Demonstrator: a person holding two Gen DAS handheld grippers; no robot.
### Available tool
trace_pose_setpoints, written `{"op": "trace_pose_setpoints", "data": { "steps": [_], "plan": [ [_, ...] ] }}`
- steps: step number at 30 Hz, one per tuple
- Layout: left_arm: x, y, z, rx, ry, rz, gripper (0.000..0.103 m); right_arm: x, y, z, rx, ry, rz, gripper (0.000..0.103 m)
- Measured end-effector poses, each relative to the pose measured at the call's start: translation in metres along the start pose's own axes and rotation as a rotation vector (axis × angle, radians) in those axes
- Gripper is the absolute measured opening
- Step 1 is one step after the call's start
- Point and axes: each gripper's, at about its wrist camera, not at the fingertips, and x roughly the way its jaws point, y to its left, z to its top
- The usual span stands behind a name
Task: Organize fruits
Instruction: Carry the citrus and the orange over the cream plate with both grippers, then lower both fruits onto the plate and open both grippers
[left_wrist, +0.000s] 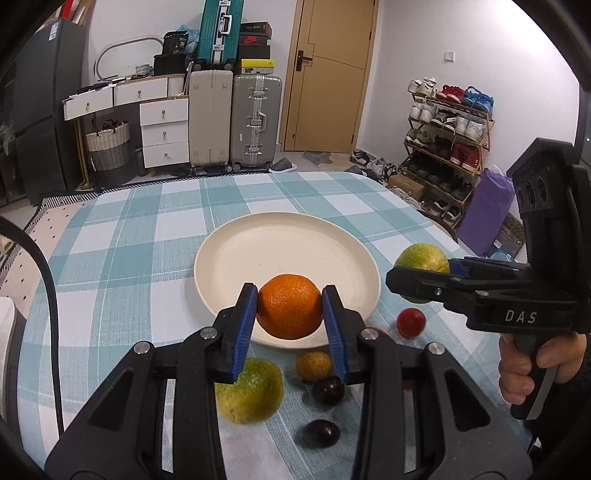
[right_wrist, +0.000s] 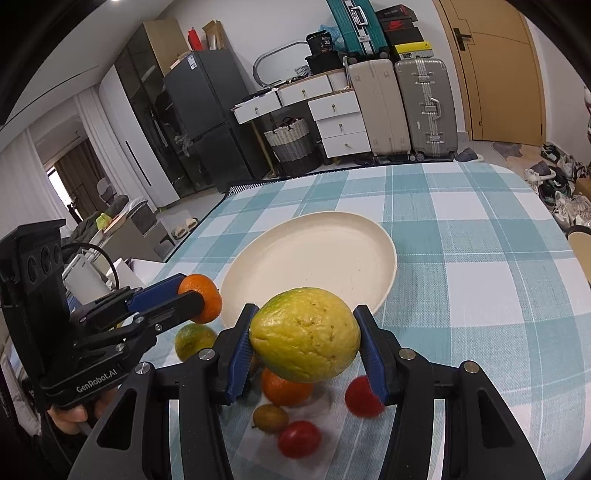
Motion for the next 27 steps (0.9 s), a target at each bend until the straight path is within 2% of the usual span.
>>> {"op": "trace_pose_setpoints", "data": {
  "steps": [13, 17, 27],
  "plan": [
    [0.044, 0.009, 0.001, -0.019, 0.053, 0.037, 0.033, 0.048, -0.008, 0.013, -0.009, 0.062, -0.038, 0.053],
    [0.052, 0.009, -0.001, -0.004, 0.061, 0.046, 0.033, 0.054, -0.011, 0.013, 0.011, 0.071, -0.024, 0.053],
    [0.066, 0.011, -0.005, 0.000, 0.086, 0.064, 0.033, 0.069, -0.012, 0.019, 0.002, 0.081, -0.061, 0.053]
  ]
}}
